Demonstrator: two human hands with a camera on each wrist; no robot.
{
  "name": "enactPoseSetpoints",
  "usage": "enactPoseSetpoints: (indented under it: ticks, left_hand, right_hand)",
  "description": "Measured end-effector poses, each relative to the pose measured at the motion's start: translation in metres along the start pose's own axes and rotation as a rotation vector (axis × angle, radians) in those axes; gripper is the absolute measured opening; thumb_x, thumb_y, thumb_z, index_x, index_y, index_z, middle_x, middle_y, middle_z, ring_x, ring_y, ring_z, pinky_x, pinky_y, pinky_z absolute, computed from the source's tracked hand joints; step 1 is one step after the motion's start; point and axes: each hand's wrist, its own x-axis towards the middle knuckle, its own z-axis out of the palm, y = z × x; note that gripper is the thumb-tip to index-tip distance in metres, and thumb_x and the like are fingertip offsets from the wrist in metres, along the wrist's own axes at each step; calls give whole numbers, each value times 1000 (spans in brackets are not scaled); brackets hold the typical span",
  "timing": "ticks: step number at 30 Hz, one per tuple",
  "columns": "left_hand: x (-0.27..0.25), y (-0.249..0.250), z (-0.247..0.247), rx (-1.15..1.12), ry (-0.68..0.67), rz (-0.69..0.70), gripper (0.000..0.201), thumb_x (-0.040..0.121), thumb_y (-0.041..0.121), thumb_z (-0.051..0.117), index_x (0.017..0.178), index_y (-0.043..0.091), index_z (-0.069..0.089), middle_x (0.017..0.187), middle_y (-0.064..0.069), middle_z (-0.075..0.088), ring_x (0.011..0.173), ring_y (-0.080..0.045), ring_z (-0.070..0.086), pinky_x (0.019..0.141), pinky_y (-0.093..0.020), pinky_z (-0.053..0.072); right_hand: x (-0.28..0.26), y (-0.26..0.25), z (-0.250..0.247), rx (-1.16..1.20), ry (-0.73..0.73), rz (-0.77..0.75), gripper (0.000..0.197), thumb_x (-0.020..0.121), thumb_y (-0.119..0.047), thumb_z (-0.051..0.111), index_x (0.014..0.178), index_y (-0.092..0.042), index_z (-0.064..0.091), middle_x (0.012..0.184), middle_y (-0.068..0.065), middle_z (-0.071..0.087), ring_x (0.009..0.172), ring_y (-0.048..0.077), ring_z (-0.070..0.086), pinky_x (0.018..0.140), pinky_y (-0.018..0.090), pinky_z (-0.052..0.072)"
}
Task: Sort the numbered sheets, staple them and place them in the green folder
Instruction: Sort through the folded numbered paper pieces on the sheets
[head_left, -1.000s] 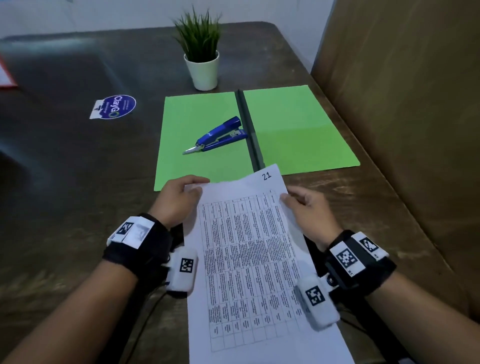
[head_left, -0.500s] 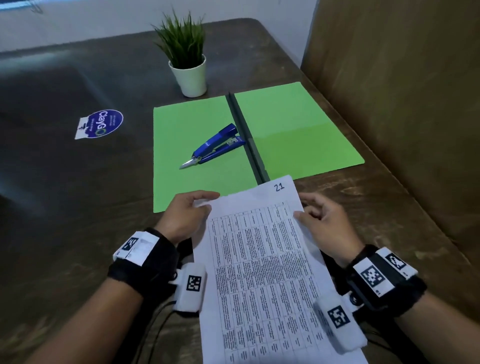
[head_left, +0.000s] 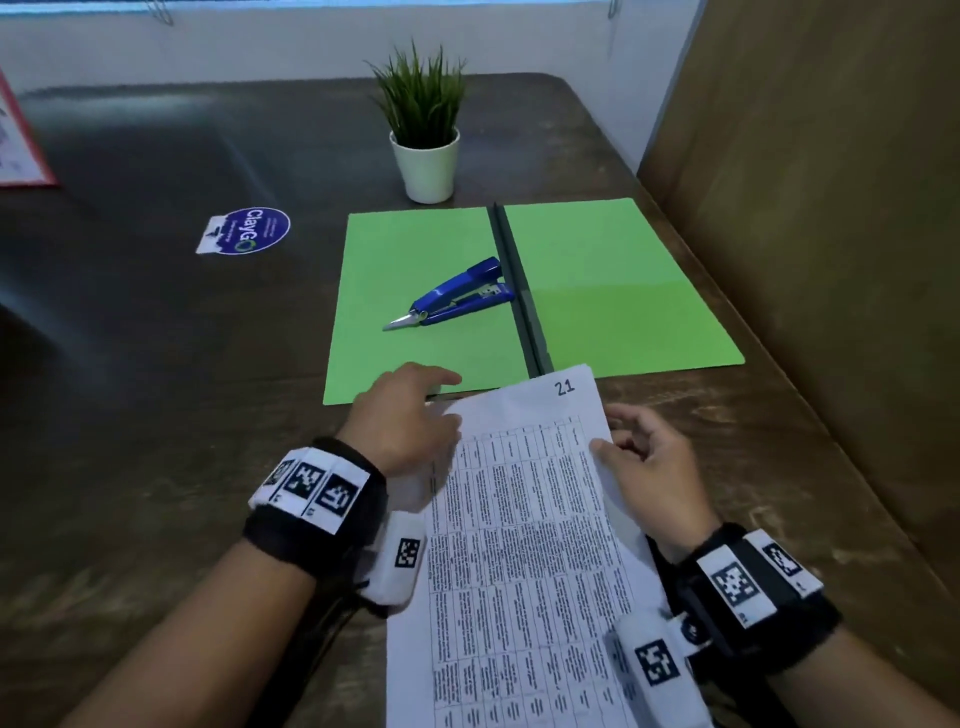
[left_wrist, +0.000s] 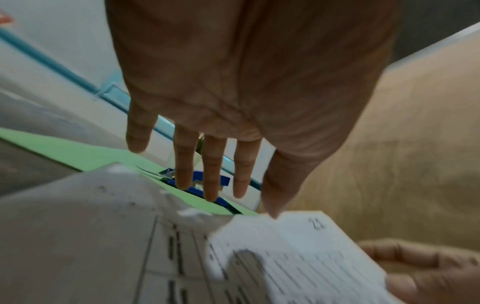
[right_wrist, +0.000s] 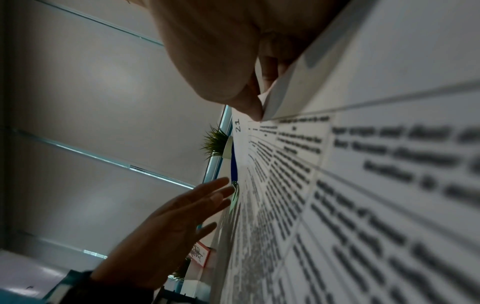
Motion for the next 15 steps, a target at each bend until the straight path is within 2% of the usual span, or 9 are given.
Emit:
enactPoseSetpoints:
  ticks: [2, 4, 7, 8, 9, 12, 15]
  left_hand:
    - [-2, 18, 4, 119, -84, 52, 46, 95, 37, 60, 139, 25, 54, 144, -2, 54, 131, -26, 50, 111, -49, 38]
    - [-2, 30, 9, 157, -196, 61, 48, 98, 42, 55, 139, 18, 50, 142, -6, 55, 130, -28, 50, 113, -52, 35]
    - [-2, 36, 10, 170, -244, 79, 43, 98, 47, 54, 130, 19, 53, 133, -7, 59, 121, -30, 55, 105, -51, 43]
    - [-4, 37, 8, 161, -256, 89, 40, 97, 49, 56, 125, 20, 55, 129, -6, 60, 118, -30, 57, 102, -50, 46]
    - [-7, 40, 7, 136, -284, 96, 43, 95, 50, 59, 127, 22, 56, 133, -4, 59, 120, -29, 57, 104, -46, 46]
    - [-18, 42, -6, -53, -400, 82, 65, 91, 54, 64, 149, 34, 42, 155, 7, 42, 141, -17, 43, 111, -30, 33]
    - [-15, 43, -9, -299, -412, 61, 59, 94, 47, 63, 148, 33, 45, 152, 9, 48, 135, -9, 48, 105, -25, 33]
  right_hand:
    - [-1, 1, -1, -18, -24, -14, 41, 93, -2, 63, 114, -37, 60, 103, -11, 72, 87, 2, 70, 70, 20, 55]
    - [-4, 1, -3, -54, -39, -40, 45, 93, -3, 64, 119, -39, 59, 107, -11, 71, 94, 6, 68, 78, 26, 57]
    - [-5, 3, -5, -71, -44, -85, 49, 93, -1, 63, 123, -38, 57, 108, -13, 70, 95, 1, 68, 72, 18, 55]
    - [-6, 3, -5, -61, -38, -86, 49, 93, 0, 62, 124, -37, 57, 108, -13, 70, 91, -3, 68, 68, 15, 54]
    - [-7, 2, -7, -49, -29, -84, 47, 94, 1, 61, 124, -35, 57, 106, -13, 70, 87, -5, 68, 65, 14, 53]
    - [-5, 2, -3, -43, -40, -72, 42, 95, 1, 60, 123, -29, 59, 104, -12, 71, 81, -8, 68, 62, 14, 54]
    - [-5, 1, -3, -49, -24, -69, 39, 94, -1, 61, 120, -31, 60, 105, -8, 73, 83, -4, 69, 66, 20, 57]
